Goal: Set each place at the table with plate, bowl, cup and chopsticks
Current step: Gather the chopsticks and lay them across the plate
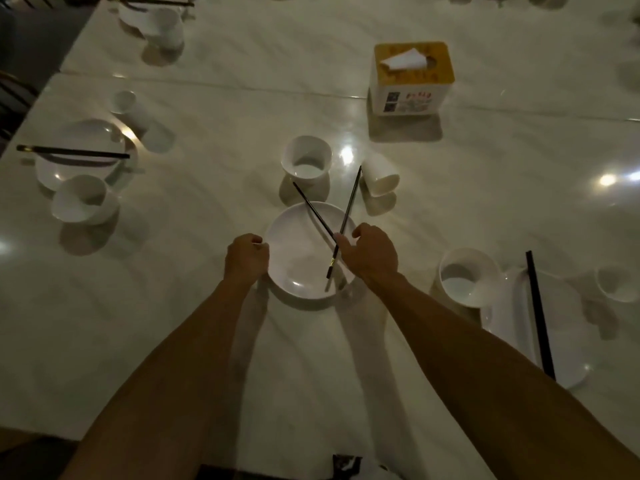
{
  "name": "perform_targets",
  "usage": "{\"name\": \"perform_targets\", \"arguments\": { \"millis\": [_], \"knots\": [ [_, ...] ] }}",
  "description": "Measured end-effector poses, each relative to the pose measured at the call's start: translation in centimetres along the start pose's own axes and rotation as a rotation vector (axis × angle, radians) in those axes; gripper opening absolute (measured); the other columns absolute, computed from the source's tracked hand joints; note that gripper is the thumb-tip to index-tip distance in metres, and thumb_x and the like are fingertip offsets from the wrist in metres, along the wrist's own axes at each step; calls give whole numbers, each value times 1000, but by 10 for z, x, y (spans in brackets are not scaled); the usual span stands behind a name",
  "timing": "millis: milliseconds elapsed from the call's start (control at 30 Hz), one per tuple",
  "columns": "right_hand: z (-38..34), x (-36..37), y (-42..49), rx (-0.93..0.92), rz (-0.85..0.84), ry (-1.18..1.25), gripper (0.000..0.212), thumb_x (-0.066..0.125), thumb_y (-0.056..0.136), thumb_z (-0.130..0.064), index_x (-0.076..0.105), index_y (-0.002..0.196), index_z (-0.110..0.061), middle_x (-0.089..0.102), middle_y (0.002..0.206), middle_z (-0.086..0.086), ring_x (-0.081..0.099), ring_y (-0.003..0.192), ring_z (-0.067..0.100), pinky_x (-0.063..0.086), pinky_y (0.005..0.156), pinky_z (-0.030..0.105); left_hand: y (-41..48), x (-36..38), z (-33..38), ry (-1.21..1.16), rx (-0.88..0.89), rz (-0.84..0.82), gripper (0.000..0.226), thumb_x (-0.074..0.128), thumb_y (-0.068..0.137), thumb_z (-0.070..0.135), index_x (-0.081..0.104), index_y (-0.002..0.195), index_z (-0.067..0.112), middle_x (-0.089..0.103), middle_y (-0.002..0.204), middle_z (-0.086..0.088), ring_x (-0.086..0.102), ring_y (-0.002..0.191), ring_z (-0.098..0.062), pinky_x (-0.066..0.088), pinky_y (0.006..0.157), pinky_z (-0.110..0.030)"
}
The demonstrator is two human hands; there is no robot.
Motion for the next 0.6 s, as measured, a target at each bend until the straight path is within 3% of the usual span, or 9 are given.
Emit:
{"name": "perform_targets", "arguments": {
  "millis": [67, 133, 233, 300, 600],
  "knots": [
    [-5, 10, 3, 38, -32, -20, 51, 58, 82, -63, 62, 96, -14, 63, 90, 0, 63, 85, 17, 55, 76, 36, 2, 3, 3, 6, 34, -4, 21, 55, 90, 16, 70, 94, 2, 67, 87, -14, 59, 79, -25, 44, 71, -29],
    [-7, 20, 2, 68, -77, -5, 40, 64, 80, -53, 66, 87, -14, 67, 80, 0, 68, 75, 18, 59, 71, 37, 3, 5, 4, -3, 52, -13, 18, 56, 90, 16, 69, 87, 4, 65, 80, -12, 59, 75, -25, 43, 69, -29],
    [-10, 24, -3, 92, -124, -3, 14, 64, 81, -26, 64, 84, -12, 67, 77, 4, 68, 71, 22, 60, 68, 37, 6, 4, 3, -17, 83, -31, 19, 60, 91, 17, 72, 95, 2, 70, 89, -13, 64, 83, -27, 45, 74, -29],
    [-12, 26, -7, 104, -141, 4, 7, 64, 80, -19, 61, 82, -13, 66, 77, 5, 67, 70, 23, 60, 67, 36, 8, 3, 3, -24, 103, -47, 20, 63, 90, 17, 73, 98, 3, 72, 94, -15, 66, 89, -28, 46, 77, -28],
    [-7, 49, -50, 196, -114, 142, 17, 63, 88, -21, 66, 86, -4, 67, 77, 8, 66, 66, 21, 53, 55, 27, 5, -4, -27, -74, 104, -122, 25, 64, 88, 19, 74, 108, 6, 74, 101, -13, 68, 96, -28, 54, 90, -40]
  ]
}}
Point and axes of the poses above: each hand's wrist, its own y-axis towards the middle knuckle, its own x-axis out of the palm, z = x × y, the point moved 10 cm from there along y, towards the middle knuckle
